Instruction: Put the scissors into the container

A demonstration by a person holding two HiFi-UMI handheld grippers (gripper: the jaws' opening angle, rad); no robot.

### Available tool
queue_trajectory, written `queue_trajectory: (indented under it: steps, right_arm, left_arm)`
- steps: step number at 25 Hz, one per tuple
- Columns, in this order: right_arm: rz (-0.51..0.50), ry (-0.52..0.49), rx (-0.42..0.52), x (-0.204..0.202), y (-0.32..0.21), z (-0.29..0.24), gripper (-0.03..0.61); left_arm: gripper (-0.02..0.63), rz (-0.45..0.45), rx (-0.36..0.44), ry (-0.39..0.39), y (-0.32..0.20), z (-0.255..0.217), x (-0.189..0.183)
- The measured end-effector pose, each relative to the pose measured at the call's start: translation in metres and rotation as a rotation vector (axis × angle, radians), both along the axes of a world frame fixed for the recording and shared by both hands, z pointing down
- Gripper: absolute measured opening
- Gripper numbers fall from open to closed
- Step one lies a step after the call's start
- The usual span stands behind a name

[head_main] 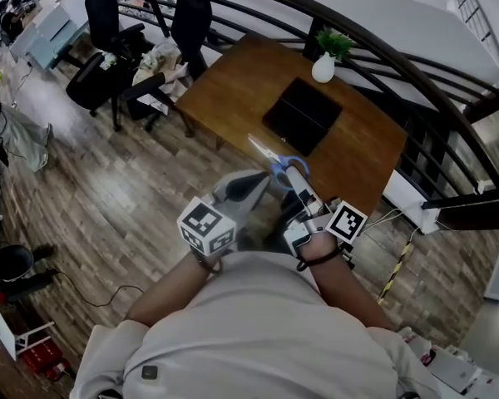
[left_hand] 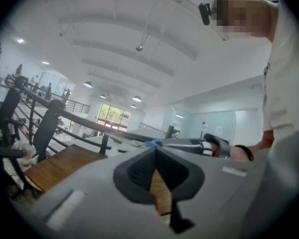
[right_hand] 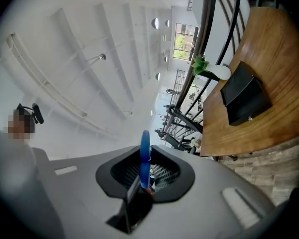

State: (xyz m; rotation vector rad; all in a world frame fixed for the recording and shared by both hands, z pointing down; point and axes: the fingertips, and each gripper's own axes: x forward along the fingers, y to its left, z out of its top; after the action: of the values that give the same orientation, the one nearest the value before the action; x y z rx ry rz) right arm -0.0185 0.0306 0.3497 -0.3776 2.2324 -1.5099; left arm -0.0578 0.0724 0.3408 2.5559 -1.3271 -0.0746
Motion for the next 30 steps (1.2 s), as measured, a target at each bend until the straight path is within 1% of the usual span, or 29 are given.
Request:
queue_trajectory:
  steps: [3,6,13,16,19,23,28,30]
  right_arm:
    - [-0.016,-0.009,-0.002,-0.006,-0.014,0.0,0.058]
    - [-0.021,-0.016,-0.011,-0.001,-0.034,0.002,0.058]
    - [-0.015,-0.021,0.014,0.033,-0.103,-0.008,0.058]
    - [-0.016,-0.025,0.052,0.053,-0.131,-0.024,0.058]
    - [-0.024,-0.036,0.082,0.071,-0.153,-0.034,0.058]
    - [-0.017,-0.039,0.053,0.095,-0.173,-0.024,0.058]
    - [0.014,-0.033,0.067,0.108,-0.194,-0.031,0.058]
    - [0.038,-0.037,0.058,0.111,-0.201,-0.03,0.058]
  left_arm:
    - [0.002,-0.014,-0.005,0.004,-0.016,0.002,-0.003]
    - [0.002,-0.009,-0.003,-0.006,-0.038,0.003,0.003]
    - [0.002,-0.014,0.02,-0.014,-0.106,-0.007,0.032]
    - [0.002,-0.011,0.045,-0.023,-0.134,-0.018,0.052]
    - [0.002,-0.012,0.061,-0.014,-0.158,-0.023,0.072]
    - [0.002,0.004,0.036,0.006,-0.178,-0.011,0.1]
    - [0.002,0.015,0.072,0.001,-0.206,-0.028,0.102]
    - [0.002,0.039,0.065,0.003,-0.214,-0.026,0.106]
